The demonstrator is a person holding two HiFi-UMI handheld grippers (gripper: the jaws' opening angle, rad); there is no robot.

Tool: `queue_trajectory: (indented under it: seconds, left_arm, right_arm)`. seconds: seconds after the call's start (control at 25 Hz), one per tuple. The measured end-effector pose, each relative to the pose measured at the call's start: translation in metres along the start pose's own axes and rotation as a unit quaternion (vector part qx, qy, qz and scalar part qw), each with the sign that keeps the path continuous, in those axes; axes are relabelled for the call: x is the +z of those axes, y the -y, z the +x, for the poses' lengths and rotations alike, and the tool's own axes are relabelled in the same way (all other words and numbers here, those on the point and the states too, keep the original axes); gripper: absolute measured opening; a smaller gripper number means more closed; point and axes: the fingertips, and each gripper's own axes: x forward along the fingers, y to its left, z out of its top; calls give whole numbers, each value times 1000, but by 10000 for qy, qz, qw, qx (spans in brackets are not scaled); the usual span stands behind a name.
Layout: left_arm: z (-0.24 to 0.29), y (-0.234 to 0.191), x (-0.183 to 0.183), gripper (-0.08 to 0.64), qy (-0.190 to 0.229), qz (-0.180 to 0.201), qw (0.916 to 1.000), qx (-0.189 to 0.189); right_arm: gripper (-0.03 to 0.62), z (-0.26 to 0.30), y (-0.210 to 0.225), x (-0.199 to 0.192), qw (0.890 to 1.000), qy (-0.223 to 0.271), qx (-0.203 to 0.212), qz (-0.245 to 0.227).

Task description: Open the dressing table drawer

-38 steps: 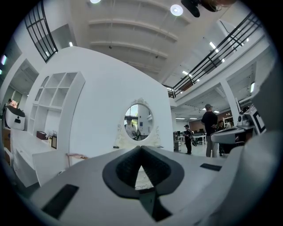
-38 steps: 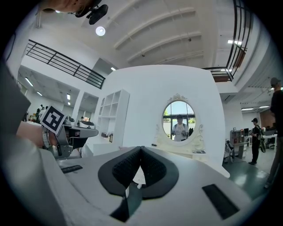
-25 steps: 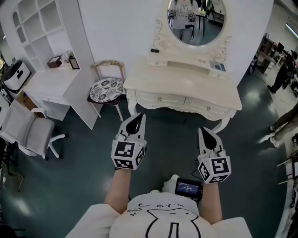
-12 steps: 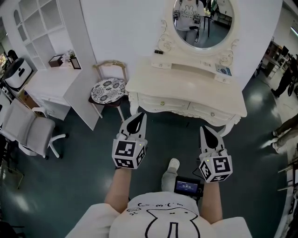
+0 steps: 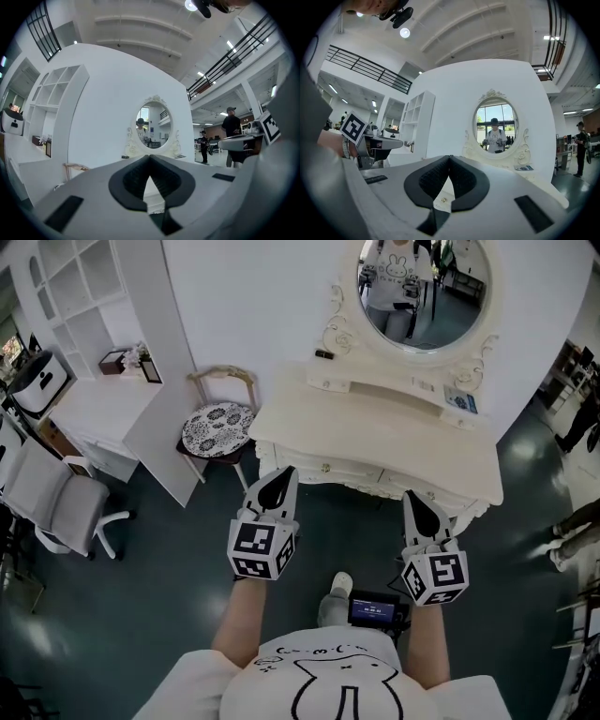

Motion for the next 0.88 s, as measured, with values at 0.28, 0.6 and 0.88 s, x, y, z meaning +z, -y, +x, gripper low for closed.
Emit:
queue_trajectory:
  seconds: [0.28, 0.6, 0.88]
  left_arm:
    - [64, -4, 4, 9, -43, 66, 9999, 129]
    - [137, -8, 6, 9, -78, 9, 9998, 177]
    - [191, -10, -3, 9, -84, -327, 9991, 249]
  right_arm:
    - [15, 56, 46, -1, 9998, 58, 214, 24]
    - [15, 107, 101, -13, 9995, 10, 317, 94]
    - [15, 142, 141, -26, 9990, -132, 419, 93]
